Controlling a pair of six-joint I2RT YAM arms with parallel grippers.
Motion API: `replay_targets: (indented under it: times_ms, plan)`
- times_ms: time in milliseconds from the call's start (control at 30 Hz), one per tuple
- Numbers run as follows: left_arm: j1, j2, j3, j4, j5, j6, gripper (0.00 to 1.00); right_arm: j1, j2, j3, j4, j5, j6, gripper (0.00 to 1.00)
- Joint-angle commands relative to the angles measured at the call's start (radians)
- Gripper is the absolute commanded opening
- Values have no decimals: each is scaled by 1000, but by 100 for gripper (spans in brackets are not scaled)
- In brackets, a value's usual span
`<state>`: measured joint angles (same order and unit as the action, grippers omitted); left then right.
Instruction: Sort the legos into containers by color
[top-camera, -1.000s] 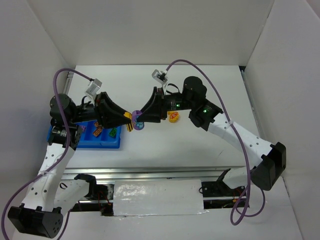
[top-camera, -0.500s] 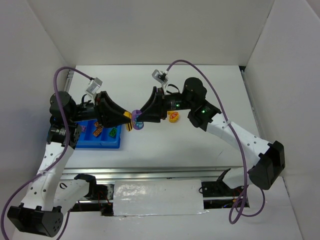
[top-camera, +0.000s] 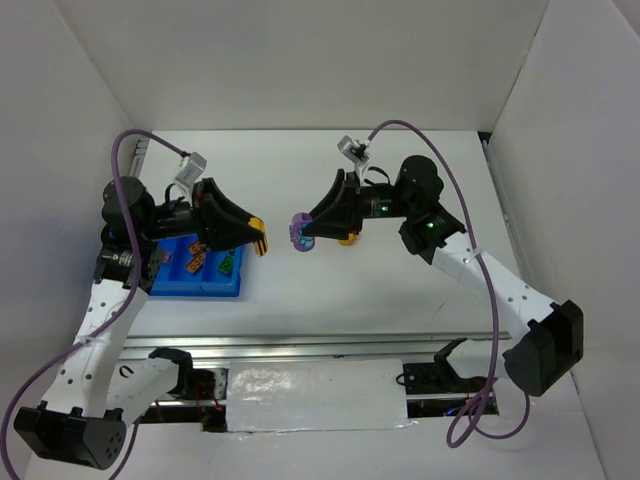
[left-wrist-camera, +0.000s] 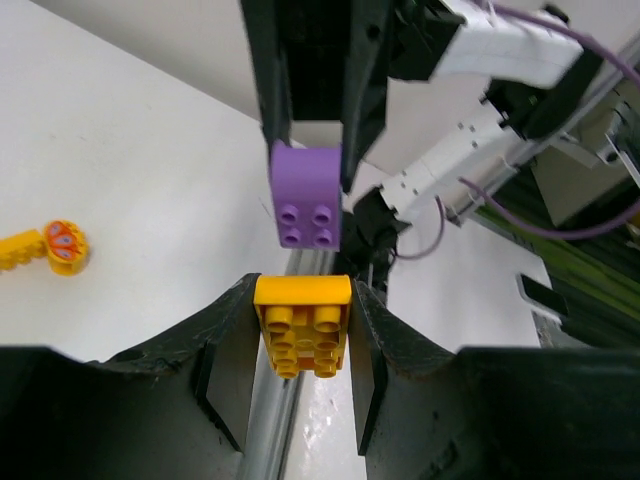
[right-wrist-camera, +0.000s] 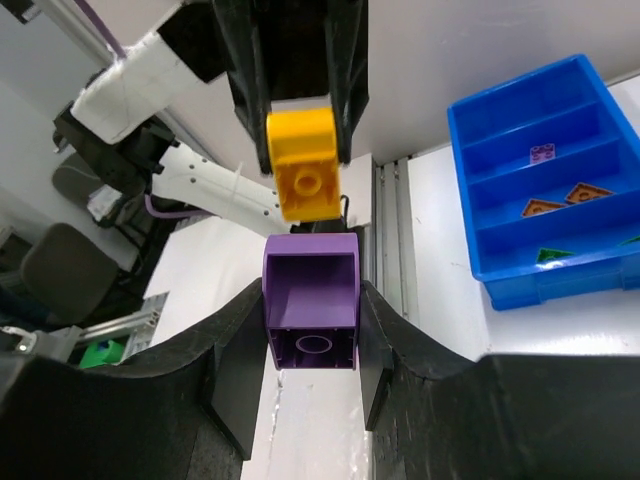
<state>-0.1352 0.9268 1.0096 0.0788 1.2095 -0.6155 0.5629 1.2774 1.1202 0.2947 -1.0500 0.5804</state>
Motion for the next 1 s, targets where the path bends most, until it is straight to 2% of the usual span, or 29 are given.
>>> replay_targets:
  times_ms: [0,33,67,100,133,200,233,267,367,433,467,600,633,667,733,833,967]
  plan:
    - [2,-13,113,-111,-93,179,0,-23,-84,1,-72,17,-94,0]
    - [2,-11,141,-295,-169,238,0,-23,-95,13,-133,113,-135,0]
    - [2,-9,183,-363,-273,317,0,-24,-105,23,-193,164,-174,0]
    - [2,-6,193,-414,-395,330,0,-23,-121,29,-259,195,-218,0]
    - [2,-5,190,-433,-685,323,0,-24,-128,26,-276,221,-229,0]
    - [3,23,172,-470,-976,269,0,-27,-154,9,-284,309,-241,0]
    - [3,39,170,-488,-1259,248,0,-26,-161,-9,-282,318,-243,0]
    - [5,61,179,-545,-1388,205,0,-24,-167,-17,-281,329,-240,0]
    - [38,139,195,-623,-1670,207,0,-26,-176,-60,-232,300,-206,0]
    - [61,165,164,-622,-1795,218,0,-27,-174,-92,-184,257,-173,0]
    - [87,162,137,-599,-1812,235,0,-24,-168,-102,-169,245,-162,0]
    - [132,62,-84,-308,-1799,417,0,-24,-164,-123,-147,223,-128,0]
    - [163,41,-121,-184,-1797,448,0,-23,-165,-125,-147,225,-126,0]
    - [177,23,-193,-116,-1800,515,0,-12,-168,-123,-150,228,-128,0]
    - [229,10,-242,37,-1818,566,0,14,-181,-108,-178,257,-155,0]
    - [322,76,-267,123,-1753,687,0,90,-204,-83,-242,359,-220,0]
    - [413,151,-313,264,-1676,740,0,141,-249,-96,-261,428,-249,0]
